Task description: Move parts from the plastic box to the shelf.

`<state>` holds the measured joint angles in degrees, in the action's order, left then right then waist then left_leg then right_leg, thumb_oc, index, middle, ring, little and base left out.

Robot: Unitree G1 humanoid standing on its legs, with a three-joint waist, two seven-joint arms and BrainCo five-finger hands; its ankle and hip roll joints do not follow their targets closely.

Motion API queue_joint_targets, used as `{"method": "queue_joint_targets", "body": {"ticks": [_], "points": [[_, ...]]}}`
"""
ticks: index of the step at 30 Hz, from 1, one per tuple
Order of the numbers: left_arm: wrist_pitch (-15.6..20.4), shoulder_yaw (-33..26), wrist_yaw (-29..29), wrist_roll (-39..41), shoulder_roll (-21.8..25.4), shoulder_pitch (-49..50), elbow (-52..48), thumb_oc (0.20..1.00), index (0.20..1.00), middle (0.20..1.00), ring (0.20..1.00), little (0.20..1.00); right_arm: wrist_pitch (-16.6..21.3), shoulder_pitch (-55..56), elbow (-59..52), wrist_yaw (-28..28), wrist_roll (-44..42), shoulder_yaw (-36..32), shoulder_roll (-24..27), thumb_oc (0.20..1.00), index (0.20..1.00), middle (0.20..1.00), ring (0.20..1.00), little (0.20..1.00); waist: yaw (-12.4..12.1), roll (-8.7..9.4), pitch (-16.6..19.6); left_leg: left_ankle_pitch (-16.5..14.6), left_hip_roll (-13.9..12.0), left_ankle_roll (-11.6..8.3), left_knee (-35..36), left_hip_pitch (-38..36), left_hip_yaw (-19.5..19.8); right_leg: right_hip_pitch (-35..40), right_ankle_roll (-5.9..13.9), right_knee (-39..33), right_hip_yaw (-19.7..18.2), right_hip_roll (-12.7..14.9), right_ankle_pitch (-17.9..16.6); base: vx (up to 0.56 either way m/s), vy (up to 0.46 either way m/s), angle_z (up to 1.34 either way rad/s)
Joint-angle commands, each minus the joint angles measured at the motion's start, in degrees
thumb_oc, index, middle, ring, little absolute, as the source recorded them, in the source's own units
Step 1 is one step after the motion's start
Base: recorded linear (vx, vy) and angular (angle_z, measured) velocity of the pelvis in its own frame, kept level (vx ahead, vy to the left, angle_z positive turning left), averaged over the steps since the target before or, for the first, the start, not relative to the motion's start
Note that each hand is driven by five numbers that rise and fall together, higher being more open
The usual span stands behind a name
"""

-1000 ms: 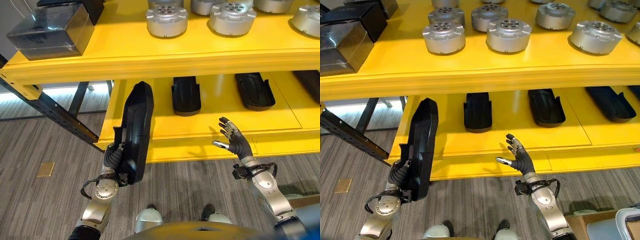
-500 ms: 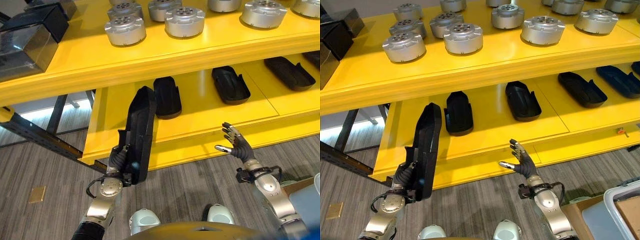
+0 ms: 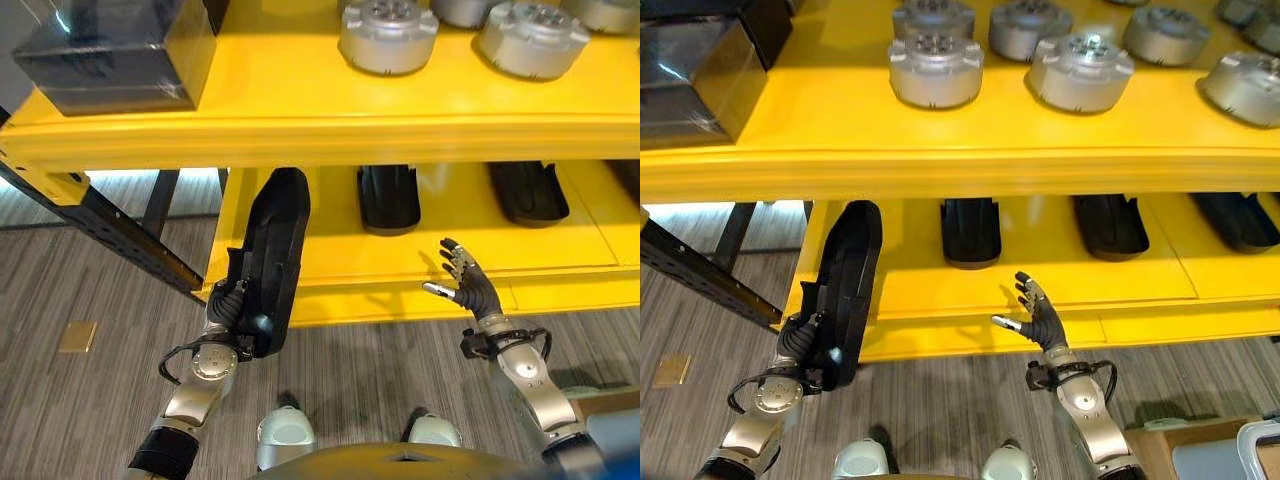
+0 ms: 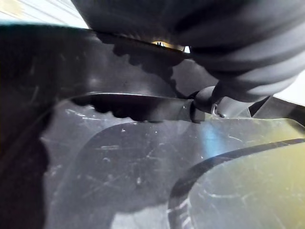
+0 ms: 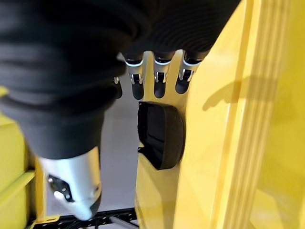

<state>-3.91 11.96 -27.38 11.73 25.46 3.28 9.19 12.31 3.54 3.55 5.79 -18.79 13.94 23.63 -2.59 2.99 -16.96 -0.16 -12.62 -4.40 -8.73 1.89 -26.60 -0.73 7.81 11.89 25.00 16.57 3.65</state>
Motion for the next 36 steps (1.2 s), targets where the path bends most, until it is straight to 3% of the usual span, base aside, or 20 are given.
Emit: {"method": "queue_joint_targets", "body": {"ticks": [1,13,18,24,30,36], "points": [[3.80,-2.57,-4.49,-1.69,-0.29,-3.00,-6.53,0.200,0.200,0.200,0.200,0.200,5.34,-0.90,-4.21,1.63,0.59,-1.94,2.22,1.000,1.000,1.000,1.000,1.000,0.30,-0.97,-1.20,-1.91,-0.83,0.15,-1.07,-0.77,1.27,0.20,0.20,3.27,0.59,-4.10,4.29,-0.11,0.038,0.12],[4.31,-4.57,-9.70,-3.82,0.12,-5.37,-4.70,0.200,0.200,0.200,0.200,0.200,5.55,-2.86,-6.91,1.60,-0.74,-1.59,3.31,1.000,1.000,1.000,1.000,1.000,-0.25,0.64,-4.33,-1.42,-3.72,-0.69,-4.55,4.00,1.04,-1.54,0.29,4.44,1.03,-3.13,4.31,-0.03,0.018,0.05],[2.40,-3.51,-16.03,-1.82,-0.46,-12.22,-0.58,0.200,0.200,0.200,0.200,0.200,4.34,-5.13,-7.21,0.62,-0.09,-0.37,3.47,1.000,1.000,1.000,1.000,1.000,1.15,1.16,-6.09,-2.03,-6.08,-1.08,-9.56,8.25,1.36,-4.57,-0.14,7.95,-0.48,-3.09,4.98,-0.02,0.036,-0.08],[-0.53,-2.72,-26.07,-5.98,-0.38,-21.92,7.95,0.200,0.200,0.200,0.200,0.200,2.54,-8.07,-8.07,-1.81,-2.56,0.54,4.45,1.000,1.000,1.000,1.000,1.000,3.59,1.75,-8.10,-2.96,-8.67,-1.39,-16.01,13.71,1.76,-9.49,-1.06,13.68,-2.32,-3.23,6.45,-0.03,0.046,-0.17],[-0.99,-3.60,-29.60,-5.11,0.12,-26.09,14.62,0.200,0.200,0.200,0.200,0.200,1.07,-8.21,-10.28,-3.30,-3.28,-0.91,5.37,1.000,1.000,1.000,1.000,1.000,5.55,1.25,-9.38,-3.41,-10.09,-1.56,-19.70,16.79,1.80,-13.21,-1.77,18.08,-3.90,-2.68,7.65,-0.01,0.095,-0.15],[-4.18,-5.25,-32.26,-6.19,2.28,-30.03,18.78,0.200,0.200,0.200,0.200,0.200,-0.36,-9.01,-13.13,-2.39,-1.64,-4.38,6.68,1.000,1.000,1.000,1.000,1.000,7.30,0.86,-11.31,-3.92,-10.40,-1.28,-22.60,20.35,1.46,-18.33,-1.91,22.25,-5.61,-1.57,8.39,-0.04,0.083,-0.19]]}}
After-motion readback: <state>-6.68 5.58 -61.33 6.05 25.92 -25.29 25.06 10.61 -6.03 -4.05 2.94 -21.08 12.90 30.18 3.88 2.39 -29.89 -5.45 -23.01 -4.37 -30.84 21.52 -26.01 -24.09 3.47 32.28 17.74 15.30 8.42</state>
